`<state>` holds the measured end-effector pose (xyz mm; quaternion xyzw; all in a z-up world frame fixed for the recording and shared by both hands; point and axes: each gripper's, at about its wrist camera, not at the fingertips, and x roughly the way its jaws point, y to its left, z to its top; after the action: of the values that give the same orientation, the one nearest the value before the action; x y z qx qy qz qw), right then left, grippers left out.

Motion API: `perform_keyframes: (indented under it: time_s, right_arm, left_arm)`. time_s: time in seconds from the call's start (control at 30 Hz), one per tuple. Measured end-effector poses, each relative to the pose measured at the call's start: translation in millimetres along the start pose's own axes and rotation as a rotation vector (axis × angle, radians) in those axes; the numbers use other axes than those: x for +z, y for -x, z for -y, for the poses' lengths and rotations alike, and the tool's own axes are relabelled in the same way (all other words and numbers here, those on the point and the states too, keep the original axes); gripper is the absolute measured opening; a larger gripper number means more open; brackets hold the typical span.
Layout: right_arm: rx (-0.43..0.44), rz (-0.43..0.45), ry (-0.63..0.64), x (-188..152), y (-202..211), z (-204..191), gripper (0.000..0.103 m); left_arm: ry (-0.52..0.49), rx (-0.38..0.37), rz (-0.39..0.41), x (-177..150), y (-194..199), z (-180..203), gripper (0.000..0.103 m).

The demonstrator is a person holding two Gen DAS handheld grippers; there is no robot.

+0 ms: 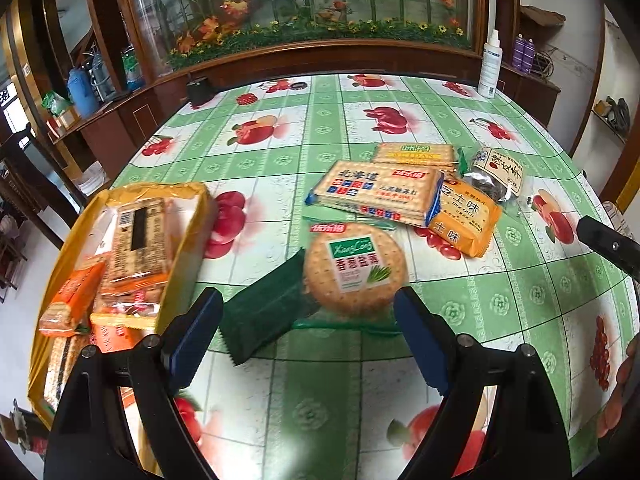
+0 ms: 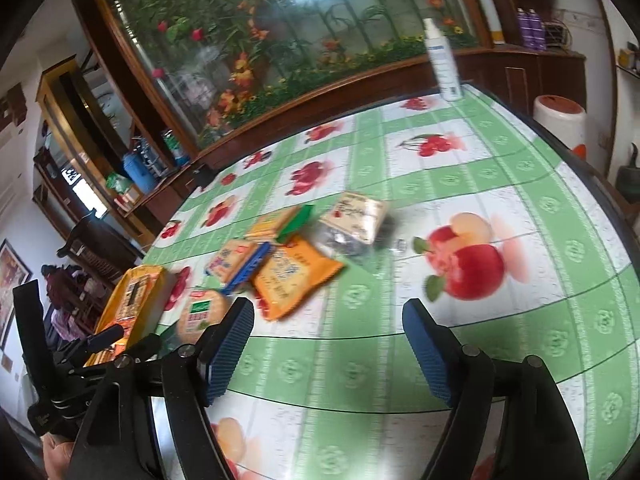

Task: Organize snacks
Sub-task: 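Move both grippers back over the remaining snack packs, then grasp the round XiangCong cracker pack with the left gripper while the right grasps the clear candied-fruit bag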

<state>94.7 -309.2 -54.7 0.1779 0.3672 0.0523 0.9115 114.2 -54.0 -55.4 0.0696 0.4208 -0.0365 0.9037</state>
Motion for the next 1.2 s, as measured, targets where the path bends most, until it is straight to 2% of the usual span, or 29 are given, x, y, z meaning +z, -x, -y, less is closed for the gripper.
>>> perform_keyframes:
  time_s: [0.27,0.4,0.53,0.63,0.87,0.97,1.2]
  right_arm:
    - [-0.061,0.004,0.0,6.3,-3.4,19.5,0.082]
    - [-0.06,-0.005,0.019,17.5,-16.5,18.6,0.082]
    - [-0.035,-0.01,0.073,33.0,-34.6,7.4,0.082]
    - [-0.026,-0.025,0.107,43.1,-48.6,-0.8,0.082]
    - [-0.015,-0.035,0.081,55.3,-67.9,3.1,0.082]
    - [-0.016,-0.04,0.077,59.3,-74.4,5.9,0.082]
    - [-0.045,-0.076,0.159,66.0,-97.7,0.8,0.083]
  left_arm:
    - [-0.001,-0.031,-0.016,3.8,-10.2,9.2,0.088]
    - [0.022,-0.059,-0.025,5.4,-14.3,6.1,0.088]
    - [0.068,-0.127,-0.042,8.5,-21.6,-0.8,0.088]
    - [0.067,-0.106,-0.041,11.3,-27.5,-1.1,0.088]
    - [0.03,-0.07,-0.055,16.4,-44.8,11.3,0.088]
    - [-0.005,-0.033,-0.059,17.6,-51.2,22.5,0.088]
    - [-0.02,0.01,-0.092,15.6,-68.1,29.3,0.088]
